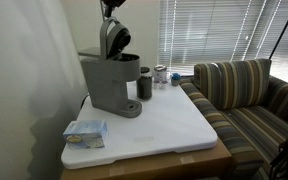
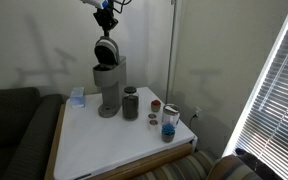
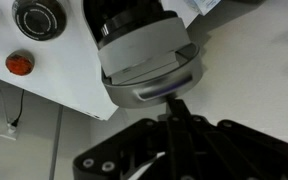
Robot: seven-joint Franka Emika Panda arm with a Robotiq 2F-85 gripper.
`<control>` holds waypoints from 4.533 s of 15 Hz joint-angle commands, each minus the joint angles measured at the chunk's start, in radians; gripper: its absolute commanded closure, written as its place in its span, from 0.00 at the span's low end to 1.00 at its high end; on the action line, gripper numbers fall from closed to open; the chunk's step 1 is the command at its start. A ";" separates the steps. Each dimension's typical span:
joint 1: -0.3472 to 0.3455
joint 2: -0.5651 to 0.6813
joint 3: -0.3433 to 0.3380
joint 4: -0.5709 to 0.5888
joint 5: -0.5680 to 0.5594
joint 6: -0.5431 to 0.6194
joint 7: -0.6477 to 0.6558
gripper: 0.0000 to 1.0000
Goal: Close the coffeemaker
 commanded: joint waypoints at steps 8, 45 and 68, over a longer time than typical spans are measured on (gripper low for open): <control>0.002 0.002 -0.026 -0.004 -0.015 -0.441 0.166 1.00; 0.042 0.039 -0.083 0.065 -0.079 -0.289 0.309 1.00; 0.027 0.119 -0.077 0.059 -0.030 -0.472 0.407 1.00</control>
